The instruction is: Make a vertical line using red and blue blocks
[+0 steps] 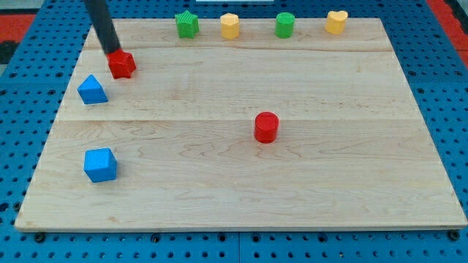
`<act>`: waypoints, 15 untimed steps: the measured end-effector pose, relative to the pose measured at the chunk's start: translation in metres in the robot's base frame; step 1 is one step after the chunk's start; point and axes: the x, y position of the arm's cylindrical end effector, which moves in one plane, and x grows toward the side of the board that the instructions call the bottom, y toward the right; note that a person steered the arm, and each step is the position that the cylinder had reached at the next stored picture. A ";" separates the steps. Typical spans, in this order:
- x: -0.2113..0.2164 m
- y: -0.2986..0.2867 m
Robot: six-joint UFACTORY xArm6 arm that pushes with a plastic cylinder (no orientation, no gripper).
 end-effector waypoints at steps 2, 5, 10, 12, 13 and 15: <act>0.036 0.057; 0.079 0.196; 0.178 0.226; 0.159 0.064; 0.160 0.110; 0.257 0.094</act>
